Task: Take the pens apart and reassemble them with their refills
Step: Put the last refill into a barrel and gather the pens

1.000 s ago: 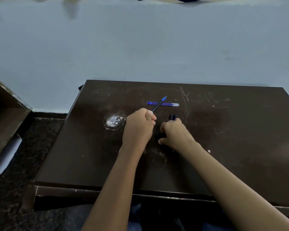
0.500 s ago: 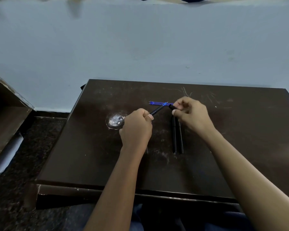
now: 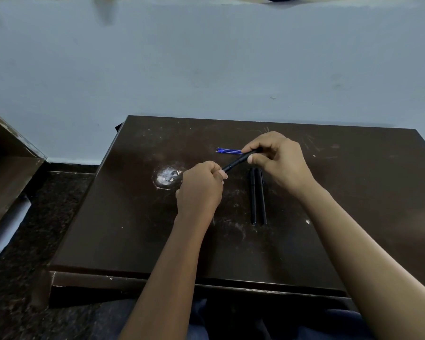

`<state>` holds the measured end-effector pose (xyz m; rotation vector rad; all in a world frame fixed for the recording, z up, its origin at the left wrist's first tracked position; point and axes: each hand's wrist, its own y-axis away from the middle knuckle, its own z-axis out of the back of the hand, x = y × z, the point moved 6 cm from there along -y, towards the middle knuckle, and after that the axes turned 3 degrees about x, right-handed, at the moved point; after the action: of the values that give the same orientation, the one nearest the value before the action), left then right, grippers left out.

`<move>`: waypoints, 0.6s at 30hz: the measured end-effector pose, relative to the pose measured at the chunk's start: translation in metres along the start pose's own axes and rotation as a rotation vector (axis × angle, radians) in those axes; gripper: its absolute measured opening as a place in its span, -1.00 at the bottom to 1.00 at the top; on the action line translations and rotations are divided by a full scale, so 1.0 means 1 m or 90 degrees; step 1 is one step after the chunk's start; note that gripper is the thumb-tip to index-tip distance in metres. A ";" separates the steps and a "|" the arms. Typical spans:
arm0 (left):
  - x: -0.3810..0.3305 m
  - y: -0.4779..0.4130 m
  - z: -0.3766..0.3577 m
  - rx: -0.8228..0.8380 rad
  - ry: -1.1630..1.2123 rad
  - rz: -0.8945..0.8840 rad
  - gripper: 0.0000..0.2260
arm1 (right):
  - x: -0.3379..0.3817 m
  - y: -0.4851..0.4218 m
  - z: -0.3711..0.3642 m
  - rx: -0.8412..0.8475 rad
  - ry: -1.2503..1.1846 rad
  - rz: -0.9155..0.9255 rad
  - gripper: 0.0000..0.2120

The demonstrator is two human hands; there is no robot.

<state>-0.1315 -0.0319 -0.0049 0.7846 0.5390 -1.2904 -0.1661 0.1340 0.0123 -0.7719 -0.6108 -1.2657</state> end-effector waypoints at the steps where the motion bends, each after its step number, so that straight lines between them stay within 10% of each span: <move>1: -0.002 0.001 0.000 0.011 0.003 -0.012 -0.83 | 0.003 0.000 -0.001 0.017 0.009 0.016 -0.80; 18: 0.002 0.001 0.002 0.013 -0.063 -0.050 -0.80 | 0.004 0.007 -0.020 0.160 0.048 0.028 -0.88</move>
<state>-0.1303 -0.0345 -0.0052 0.7187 0.4818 -1.4016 -0.1586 0.1163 0.0020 -0.5243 -0.6733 -1.1471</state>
